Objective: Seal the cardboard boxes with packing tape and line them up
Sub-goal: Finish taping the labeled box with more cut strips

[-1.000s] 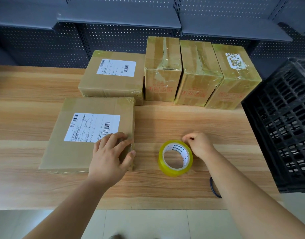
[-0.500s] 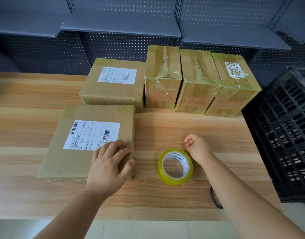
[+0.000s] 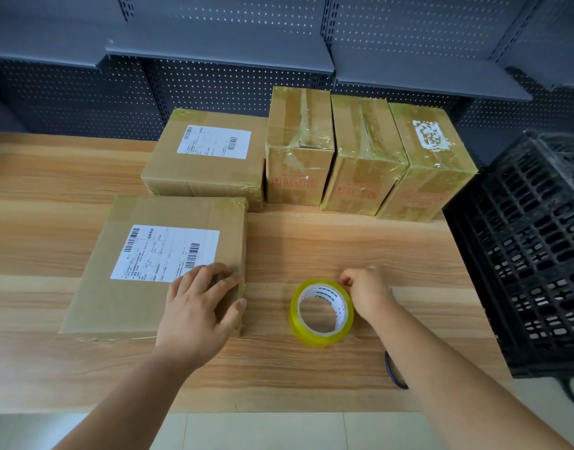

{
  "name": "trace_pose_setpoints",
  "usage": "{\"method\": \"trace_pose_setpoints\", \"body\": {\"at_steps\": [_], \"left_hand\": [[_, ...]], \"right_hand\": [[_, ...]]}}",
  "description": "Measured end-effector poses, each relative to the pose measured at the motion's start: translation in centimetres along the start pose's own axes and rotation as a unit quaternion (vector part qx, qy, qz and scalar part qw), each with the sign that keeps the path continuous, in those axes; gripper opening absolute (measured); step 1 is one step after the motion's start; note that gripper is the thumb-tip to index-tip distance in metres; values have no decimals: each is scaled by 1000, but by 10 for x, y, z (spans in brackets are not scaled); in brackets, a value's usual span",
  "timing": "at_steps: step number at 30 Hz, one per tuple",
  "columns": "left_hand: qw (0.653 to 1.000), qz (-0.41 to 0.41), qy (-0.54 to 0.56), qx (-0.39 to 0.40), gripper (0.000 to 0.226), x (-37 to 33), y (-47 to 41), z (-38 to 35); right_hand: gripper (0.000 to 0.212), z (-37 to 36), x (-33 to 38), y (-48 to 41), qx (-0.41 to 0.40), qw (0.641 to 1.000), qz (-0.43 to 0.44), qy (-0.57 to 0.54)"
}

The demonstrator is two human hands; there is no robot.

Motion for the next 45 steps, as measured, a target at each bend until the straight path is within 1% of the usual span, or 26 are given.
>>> {"method": "trace_pose_setpoints", "body": {"at_steps": [2, 4, 6, 7, 8, 10, 11, 12, 13, 15, 17, 18, 19, 21, 22, 23, 25, 26, 27, 28, 29, 33, 36, 38, 42, 45], "left_hand": [[1000, 1, 0, 1, 49, 0, -1, 1], [1000, 2, 3, 1, 49, 1, -1, 0], [1000, 0, 12, 2, 51, 2, -2, 0], [1000, 5, 31, 1, 51, 2, -3, 2], [997, 22, 68, 3, 50, 4, -4, 4], [976, 84, 202, 13, 37, 15, -6, 10], [963, 103, 250, 26, 30, 20, -6, 11], [964, 87, 249, 31, 28, 23, -5, 16], [975, 45, 217, 27, 29, 24, -4, 21], [993, -47, 96, 46, 43, 23, 3, 21], [991, -84, 10, 99, 54, 21, 12, 12], [989, -92, -16, 111, 56, 19, 16, 8], [988, -100, -34, 110, 54, 18, 18, 6], [988, -110, -59, 94, 51, 16, 20, 6], [987, -109, -64, 97, 50, 16, 19, 6], [987, -107, -69, 102, 51, 16, 18, 5], [986, -104, -84, 104, 53, 13, 15, 4], [985, -100, -92, 107, 54, 13, 15, 2], [984, -98, -100, 107, 55, 13, 14, 1], [984, -94, -104, 110, 56, 14, 14, 0], [984, -94, -108, 106, 57, 14, 14, -1], [983, -98, -118, 105, 60, 15, 13, -2], [983, -101, -115, 105, 60, 15, 12, -3], [983, -104, -112, 104, 60, 17, 13, -4], [981, -109, -122, 107, 60, 16, 13, -6], [976, -89, -151, 133, 86, 20, 14, -11]], "right_hand": [[41, -1, -3, 6, -3, 999, 37, -12], [43, 2, -2, 10, 10, 998, 60, -5], [35, 5, -5, 13, 28, 998, 41, -23], [28, 10, -6, 17, 26, 997, 29, -61], [20, 17, -5, 22, 15, 993, 19, -115], [9, 35, 0, 35, -26, 976, 12, -217], [6, 44, 6, 45, -53, 970, 19, -238], [5, 48, 15, 57, -74, 967, 32, -241], [8, 47, 30, 73, -79, 967, 57, -235], [14, 25, 69, 107, -50, 968, 151, -193], [27, -14, 100, 132, -28, 963, 238, -121], [32, -32, 108, 137, -18, 964, 240, -110], [35, -47, 110, 138, -6, 969, 211, -126], [33, -72, 104, 137, 27, 966, 112, -230], [29, -85, 98, 136, 51, 947, 59, -312], [24, -99, 93, 136, 74, 911, 8, -406], [17, -122, 89, 137, 123, 805, -70, -576], [16, -130, 89, 137, 138, 759, -91, -629], [16, -135, 90, 136, 145, 731, -98, -660], [17, -138, 90, 136, 148, 720, -95, -671], [19, -139, 90, 137, 143, 728, -81, -665], [31, -127, 90, 147, 70, 854, 52, -513], [34, -120, 96, 145, -20, 913, 106, -394], [41, -125, 105, 151, -52, 933, 128, -332], [49, -141, 114, 168, -114, 927, 109, -342], [47, -155, 118, 167, -91, 943, 111, -299]]}}
Point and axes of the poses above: each hand's wrist, its own y-axis away from the middle knuckle, its own z-axis out of the back of the hand, x = y × z, the point moved 7 cm from there along -y, towards the middle knuckle, and after that the axes turned 9 degrees about -z, right-handed, at the moved point
